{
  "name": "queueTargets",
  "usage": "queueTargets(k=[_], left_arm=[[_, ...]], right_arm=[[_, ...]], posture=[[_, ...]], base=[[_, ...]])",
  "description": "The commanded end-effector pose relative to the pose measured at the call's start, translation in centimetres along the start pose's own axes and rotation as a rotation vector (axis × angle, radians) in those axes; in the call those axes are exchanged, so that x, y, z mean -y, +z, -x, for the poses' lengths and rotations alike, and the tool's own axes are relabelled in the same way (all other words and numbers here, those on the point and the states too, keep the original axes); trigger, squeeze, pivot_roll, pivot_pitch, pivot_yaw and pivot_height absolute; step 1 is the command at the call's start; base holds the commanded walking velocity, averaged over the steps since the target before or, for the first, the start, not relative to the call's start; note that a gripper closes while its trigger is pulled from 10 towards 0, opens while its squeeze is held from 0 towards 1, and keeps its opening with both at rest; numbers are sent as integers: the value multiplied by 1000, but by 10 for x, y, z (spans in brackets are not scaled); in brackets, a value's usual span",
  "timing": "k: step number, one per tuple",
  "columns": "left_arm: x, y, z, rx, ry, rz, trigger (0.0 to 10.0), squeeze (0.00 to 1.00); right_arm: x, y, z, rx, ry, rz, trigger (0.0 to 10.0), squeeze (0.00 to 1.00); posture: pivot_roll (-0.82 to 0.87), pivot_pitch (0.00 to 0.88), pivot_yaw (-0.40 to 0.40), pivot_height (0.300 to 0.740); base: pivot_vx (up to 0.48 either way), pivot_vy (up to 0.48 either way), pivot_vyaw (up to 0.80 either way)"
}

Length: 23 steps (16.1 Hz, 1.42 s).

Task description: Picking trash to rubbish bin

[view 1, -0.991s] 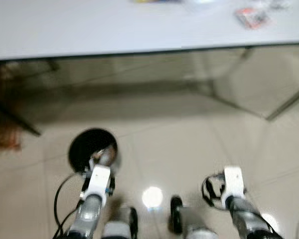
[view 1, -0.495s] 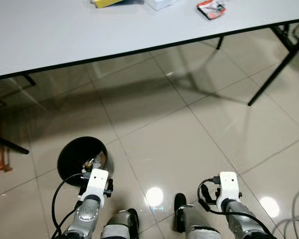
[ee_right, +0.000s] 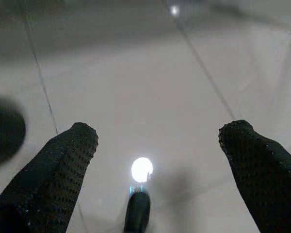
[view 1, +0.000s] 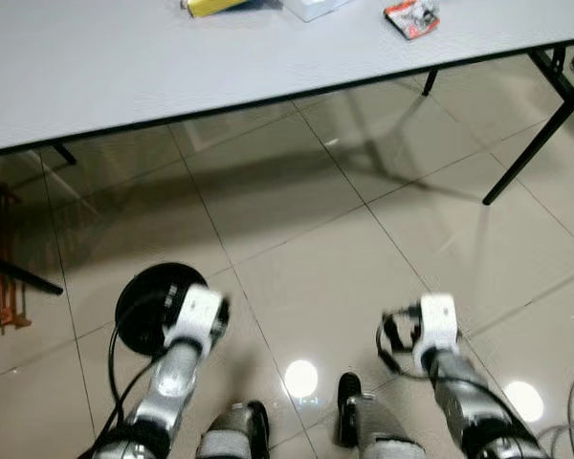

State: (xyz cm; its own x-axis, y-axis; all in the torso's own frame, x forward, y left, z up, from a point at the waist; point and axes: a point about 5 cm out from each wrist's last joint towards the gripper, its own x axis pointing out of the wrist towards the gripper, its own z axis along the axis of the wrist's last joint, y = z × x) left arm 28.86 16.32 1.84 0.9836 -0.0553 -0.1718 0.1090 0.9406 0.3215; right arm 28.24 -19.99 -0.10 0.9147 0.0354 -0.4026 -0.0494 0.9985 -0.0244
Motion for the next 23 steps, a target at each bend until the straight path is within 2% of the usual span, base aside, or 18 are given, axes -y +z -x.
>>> queueTargets(k=[1,3,5,7,10,11,13,16,18,21,23], left_arm=[[1,-1,5,23,5,-18,10000,0],[-2,10,4,85,23,-22,10000,0],[-11,41,4,235,83,-18,10000,0],[-16,55,5,293,103,-22,10000,0],[-31,93,3,421,168,-23,10000,0],[-33,98,3,434,177,-21,10000,0],[-42,125,4,504,205,-26,10000,0],[-44,144,5,543,219,-15,10000,0],[-37,148,5,538,215,6,10000,0],[-32,148,3,522,208,25,10000,0],[-28,154,-2,518,205,38,10000,0]], right_arm=[[1,1,2,29,-2,6,10000,0],[4,13,2,101,-23,20,10000,0],[13,48,6,270,-95,31,10000,0],[16,64,9,343,-117,31,10000,0],[12,115,18,534,-130,24,10000,0],[11,121,20,552,-132,24,10000,0],[3,157,26,647,-114,37,10000,0],[-7,186,34,715,-75,61,10000,0],[-12,203,37,738,-46,79,10000,0],[-16,207,36,725,-23,95,10000,0],[-16,208,35,708,-17,89,10000,0]], posture=[[59,234,94,740],[52,224,97,740],[47,214,103,740],[46,212,104,740],[46,197,106,740],[46,197,106,740],[50,182,93,740],[59,167,64,740],[62,149,40,740],[63,140,24,740],[67,171,9,740]], base=[[0,0,0],[0,0,0],[0,0,0],[0,0,0],[0,0,0],[0,0,0],[0,0,0],[0,0,0],[0,0,0],[0,0,0],[0,0,0]])
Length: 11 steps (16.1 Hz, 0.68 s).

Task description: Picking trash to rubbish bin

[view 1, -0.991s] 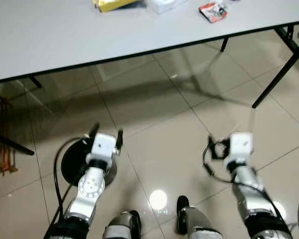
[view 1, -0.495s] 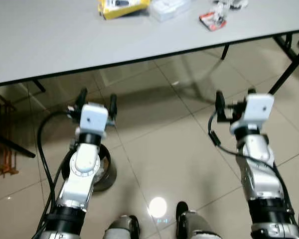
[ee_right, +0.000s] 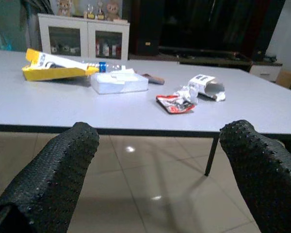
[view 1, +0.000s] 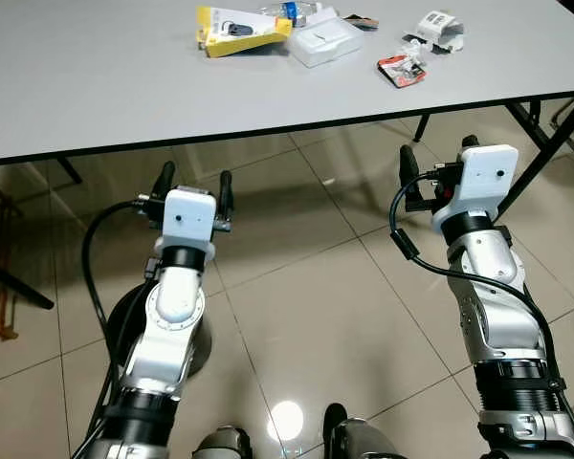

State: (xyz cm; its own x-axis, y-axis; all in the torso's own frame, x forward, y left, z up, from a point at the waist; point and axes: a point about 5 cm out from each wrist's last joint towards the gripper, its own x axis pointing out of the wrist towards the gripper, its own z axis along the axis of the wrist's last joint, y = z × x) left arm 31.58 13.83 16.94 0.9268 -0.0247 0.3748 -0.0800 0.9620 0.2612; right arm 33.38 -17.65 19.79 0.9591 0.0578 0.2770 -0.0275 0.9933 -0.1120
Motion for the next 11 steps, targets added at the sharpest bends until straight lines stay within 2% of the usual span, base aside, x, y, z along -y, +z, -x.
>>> queueTargets(k=[1,4,10,11], left_arm=[[5,2,-3,0,-4,3,10000,0],[12,4,-5,1,-28,15,10000,0],[8,8,-9,11,-11,21,10000,0],[7,9,-10,13,-9,20,10000,0]], right_arm=[[0,6,-1,8,11,-4,10000,0],[-1,10,-3,13,7,-15,10000,0],[-6,9,-5,1,19,-40,10000,0],[-6,11,-6,10,20,-50,10000,0]], posture=[[66,172,8,740],[62,183,19,740],[80,192,25,740],[79,194,27,740]], base=[[0,0,0],[0,0,0],[0,0,0],[251,0,0]])
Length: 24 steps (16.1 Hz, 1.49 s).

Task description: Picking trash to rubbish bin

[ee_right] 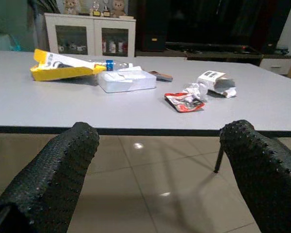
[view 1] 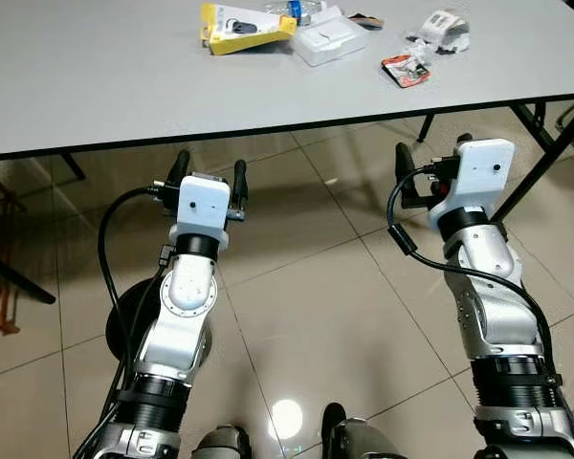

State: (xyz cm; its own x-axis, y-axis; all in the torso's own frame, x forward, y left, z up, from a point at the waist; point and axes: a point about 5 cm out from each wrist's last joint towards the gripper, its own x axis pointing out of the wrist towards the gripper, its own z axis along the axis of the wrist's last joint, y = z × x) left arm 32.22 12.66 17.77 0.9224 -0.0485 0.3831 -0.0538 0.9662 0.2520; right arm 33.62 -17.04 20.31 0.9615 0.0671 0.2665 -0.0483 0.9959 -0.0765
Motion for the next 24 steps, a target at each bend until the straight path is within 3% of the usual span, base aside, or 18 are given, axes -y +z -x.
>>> queueTargets(k=[1,18,21,24], left_arm=[[-2,2,-2,-1,14,-1,10000,0],[-2,3,-5,-8,-3,-6,10000,0],[-2,3,-5,-11,-4,-9,10000,0],[-2,3,-6,-8,-2,-9,10000,0]], right_arm=[[-1,8,-2,24,11,-10,10000,0],[0,7,-3,9,-22,-26,10000,0],[0,7,-4,7,-24,-37,10000,0],[-1,7,-4,13,-30,-51,10000,0]], posture=[[78,193,29,740],[73,204,45,740],[74,203,46,740],[76,200,46,740]], base=[[311,0,0],[336,0,0],[377,0,-800],[377,0,0]])
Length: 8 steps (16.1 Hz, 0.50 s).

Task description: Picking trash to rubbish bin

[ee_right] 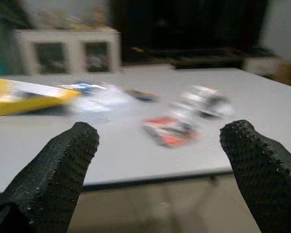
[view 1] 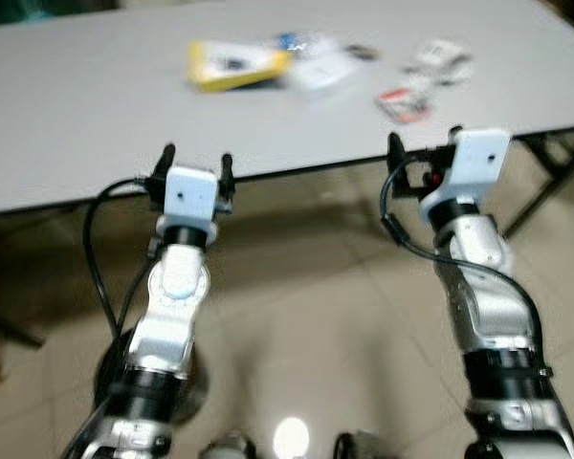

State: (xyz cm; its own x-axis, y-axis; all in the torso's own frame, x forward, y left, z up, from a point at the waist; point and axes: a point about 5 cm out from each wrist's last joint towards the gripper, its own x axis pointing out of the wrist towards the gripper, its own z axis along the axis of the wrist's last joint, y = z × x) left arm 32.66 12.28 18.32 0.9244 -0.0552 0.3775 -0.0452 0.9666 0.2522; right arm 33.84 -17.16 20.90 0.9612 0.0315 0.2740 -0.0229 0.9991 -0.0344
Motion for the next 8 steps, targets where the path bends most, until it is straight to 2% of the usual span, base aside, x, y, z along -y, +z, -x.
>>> queueTargets(k=[1,8], left_arm=[[-5,-1,1,-3,6,-12,10000,0],[-5,0,0,-2,8,-10,10000,0]], right_arm=[[-3,2,-1,7,7,-17,10000,0],[-6,1,0,4,28,13,10000,0]], posture=[[74,201,47,740],[75,204,46,740]], base=[[375,0,0],[380,0,0]])
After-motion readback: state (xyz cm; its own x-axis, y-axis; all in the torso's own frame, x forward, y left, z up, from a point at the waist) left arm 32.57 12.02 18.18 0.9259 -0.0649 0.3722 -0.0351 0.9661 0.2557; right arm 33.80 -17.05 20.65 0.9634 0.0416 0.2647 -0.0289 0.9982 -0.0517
